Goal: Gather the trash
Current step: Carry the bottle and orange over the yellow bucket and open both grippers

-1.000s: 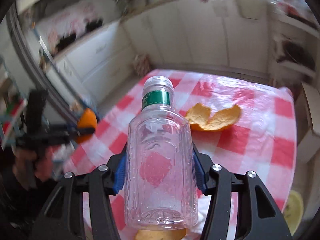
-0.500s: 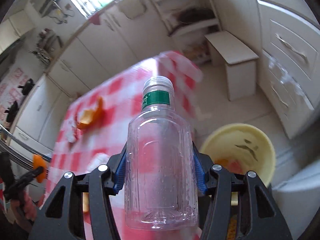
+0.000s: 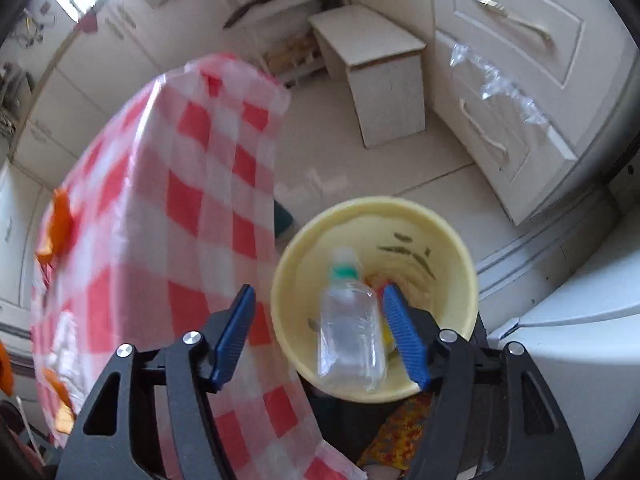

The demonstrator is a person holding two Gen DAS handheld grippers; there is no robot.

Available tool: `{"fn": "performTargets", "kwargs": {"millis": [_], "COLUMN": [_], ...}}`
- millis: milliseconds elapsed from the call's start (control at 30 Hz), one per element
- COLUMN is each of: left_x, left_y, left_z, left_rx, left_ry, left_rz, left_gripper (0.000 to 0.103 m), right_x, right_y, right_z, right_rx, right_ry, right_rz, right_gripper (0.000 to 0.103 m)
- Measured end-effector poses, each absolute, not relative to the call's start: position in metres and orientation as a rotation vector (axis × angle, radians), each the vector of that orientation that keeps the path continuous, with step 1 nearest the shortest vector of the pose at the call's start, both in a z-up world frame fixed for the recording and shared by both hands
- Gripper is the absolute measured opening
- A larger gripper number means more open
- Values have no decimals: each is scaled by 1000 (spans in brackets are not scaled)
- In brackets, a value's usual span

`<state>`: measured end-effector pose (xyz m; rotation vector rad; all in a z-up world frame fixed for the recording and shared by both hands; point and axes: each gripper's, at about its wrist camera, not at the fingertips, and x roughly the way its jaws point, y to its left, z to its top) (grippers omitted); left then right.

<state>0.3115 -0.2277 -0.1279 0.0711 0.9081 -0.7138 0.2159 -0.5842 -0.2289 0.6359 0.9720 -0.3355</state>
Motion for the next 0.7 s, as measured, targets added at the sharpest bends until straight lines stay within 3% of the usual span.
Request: {"fn": "performTargets", "kwargs": {"millis": [300, 500, 700], "left_x": [270, 272, 294], "left_y": [-355, -454, -494], "left_z": [-134, -182, -214], "left_rx": [101, 90, 76], "left_ry": [953, 1112, 1244], "left_rz": [-884, -895, -840], "left_gripper": [30, 33, 49], "right_x": [165, 154, 151], "right_y": [-601, -609, -620], "right_z": [-120, -98, -96], "right_rx": [703, 695, 738], "right_ry": [516, 434, 423], "right_rz": [-318, -337, -330], "right_gripper": [81, 83, 83]}}
